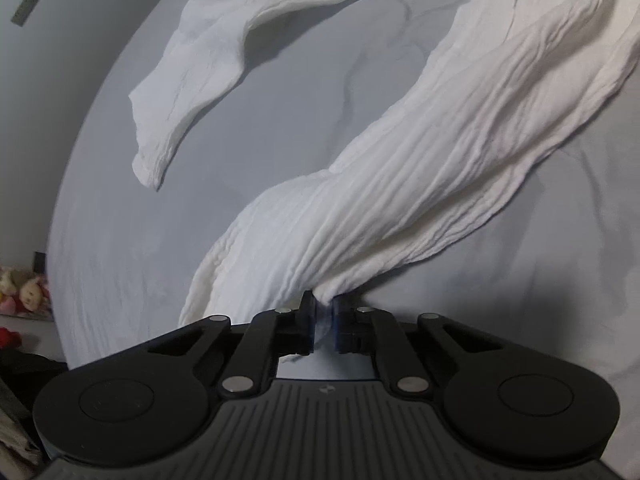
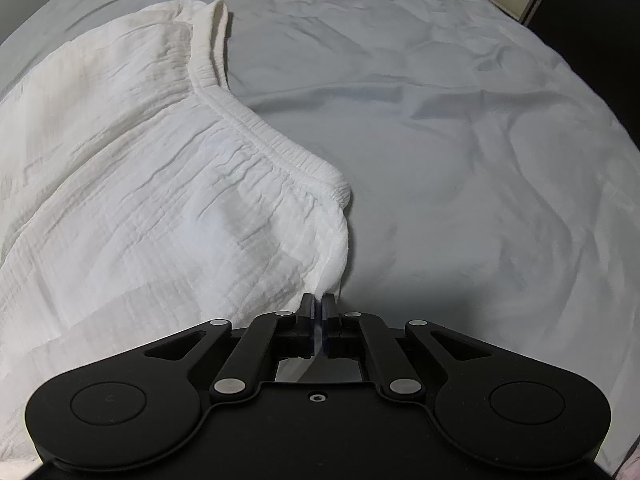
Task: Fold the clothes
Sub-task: 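Grasp the garment's long fabric panel with the left tool and pull it straight, then open the left tool and the right tool, releasing the garment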
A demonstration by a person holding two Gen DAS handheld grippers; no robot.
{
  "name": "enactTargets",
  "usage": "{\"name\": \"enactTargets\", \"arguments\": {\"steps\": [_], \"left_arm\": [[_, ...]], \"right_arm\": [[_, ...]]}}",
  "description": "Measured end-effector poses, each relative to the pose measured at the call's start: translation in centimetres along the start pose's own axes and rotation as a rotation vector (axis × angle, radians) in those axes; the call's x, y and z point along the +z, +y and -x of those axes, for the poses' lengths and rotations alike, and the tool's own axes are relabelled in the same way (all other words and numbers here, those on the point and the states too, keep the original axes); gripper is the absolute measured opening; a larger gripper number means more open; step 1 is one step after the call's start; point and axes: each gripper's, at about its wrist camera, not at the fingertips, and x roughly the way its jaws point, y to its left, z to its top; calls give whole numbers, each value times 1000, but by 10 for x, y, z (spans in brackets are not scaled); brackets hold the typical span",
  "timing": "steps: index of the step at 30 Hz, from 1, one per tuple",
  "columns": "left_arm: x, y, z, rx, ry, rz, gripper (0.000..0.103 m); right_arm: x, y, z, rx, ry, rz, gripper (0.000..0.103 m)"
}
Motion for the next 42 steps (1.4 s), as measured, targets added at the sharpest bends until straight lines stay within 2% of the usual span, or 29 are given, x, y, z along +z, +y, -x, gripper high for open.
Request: {"name": "enactTargets", "arguments": {"steps": [9,16,20,23,25,27,28,30,32,36,38,40,42], "left_arm": [[-22,12,61,-90,41,-22,7],[-49,-10,85,-169,87,-44,7],[-61,-23,89,-195,122,-61,6],[-71,-31,93,-248,139,-54,6],[-76,-36,94,-271,155,-60,7],[-78,-38,92,-270,181,-46,13],[-79,-37,89,-264,197,-31,14],[-78,-32,85,-252,217,-11,21],[-79,-28,85,-223,234,4,23],[-80,-10,94,-223,194,90,33],[-79,7,101,-245,124,204,33],[-76,28,110,-248,17,360,33],[-71,37,114,-239,-52,428,34]], "right_arm": [[2,-8,26,-17,-11,-19,0],[-3,-14,47,-28,-14,-2,0],[-9,-17,53,-83,-17,29,0],[-13,-25,56,-143,-17,58,0],[-16,-38,57,-112,-7,29,0],[-19,-46,58,-88,1,10,0],[-21,-50,59,-75,4,0,0],[-24,-54,59,-45,9,-22,0],[-26,-57,58,-18,12,-40,0],[-26,-55,59,33,7,-76,3],[-24,-55,56,66,3,-107,8],[-23,-54,53,102,3,-143,12],[-21,-53,47,135,-3,-180,17]]}}
